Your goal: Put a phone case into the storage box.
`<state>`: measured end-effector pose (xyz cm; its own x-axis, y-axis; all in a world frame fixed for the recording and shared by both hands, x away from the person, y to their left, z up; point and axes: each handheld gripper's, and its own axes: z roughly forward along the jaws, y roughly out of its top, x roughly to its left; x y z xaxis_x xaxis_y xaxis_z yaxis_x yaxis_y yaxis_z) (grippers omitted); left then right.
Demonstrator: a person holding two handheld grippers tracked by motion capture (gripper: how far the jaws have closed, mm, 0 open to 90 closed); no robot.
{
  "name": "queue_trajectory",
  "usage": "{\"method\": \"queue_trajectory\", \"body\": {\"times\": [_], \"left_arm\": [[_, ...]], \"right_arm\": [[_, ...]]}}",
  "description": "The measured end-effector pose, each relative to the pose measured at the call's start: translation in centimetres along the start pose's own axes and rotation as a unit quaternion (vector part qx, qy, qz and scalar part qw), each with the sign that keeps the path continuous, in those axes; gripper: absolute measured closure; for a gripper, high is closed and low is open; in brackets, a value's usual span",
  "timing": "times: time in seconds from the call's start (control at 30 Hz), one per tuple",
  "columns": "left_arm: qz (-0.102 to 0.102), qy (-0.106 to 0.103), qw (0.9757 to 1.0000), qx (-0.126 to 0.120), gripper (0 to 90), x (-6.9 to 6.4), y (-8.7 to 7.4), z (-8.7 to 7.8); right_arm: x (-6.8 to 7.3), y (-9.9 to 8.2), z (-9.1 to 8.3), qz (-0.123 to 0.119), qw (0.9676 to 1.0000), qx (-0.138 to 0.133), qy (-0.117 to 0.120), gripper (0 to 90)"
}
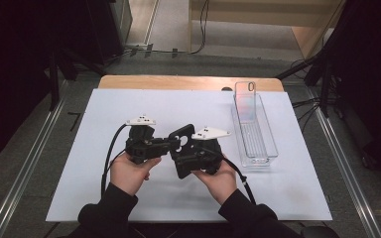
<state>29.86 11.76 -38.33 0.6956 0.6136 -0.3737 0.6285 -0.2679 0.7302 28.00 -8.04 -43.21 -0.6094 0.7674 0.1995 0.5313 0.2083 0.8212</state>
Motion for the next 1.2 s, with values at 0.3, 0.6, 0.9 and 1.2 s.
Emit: {"method": "queue_trajectory", "body": {"times": [0.3,0.6,0.9,1.2], "left_arm": [[-0.002,0.0,1.0,-0.002,76.0,0.0,0.0,0.1],[-0.006,-0.006,0.9999,-0.006,70.7,0.3,0.1,-0.2],[-0.012,-0.011,0.9997,-0.018,51.8,1.2,0.2,-1.0],[0.002,-0.002,0.9998,-0.018,42.6,1.9,-0.1,-1.3]], "right_arm": [[0.0,0.0,0.1,0.002,1.0,-0.002,0.008,12.1],[-0.1,0.0,0.2,-0.004,0.9999,0.007,0.007,13.1],[-1.3,0.0,0.3,0.007,0.9999,0.013,-0.001,13.2],[-3.1,0.0,0.0,0.022,0.9995,0.013,-0.019,13.1]]}}
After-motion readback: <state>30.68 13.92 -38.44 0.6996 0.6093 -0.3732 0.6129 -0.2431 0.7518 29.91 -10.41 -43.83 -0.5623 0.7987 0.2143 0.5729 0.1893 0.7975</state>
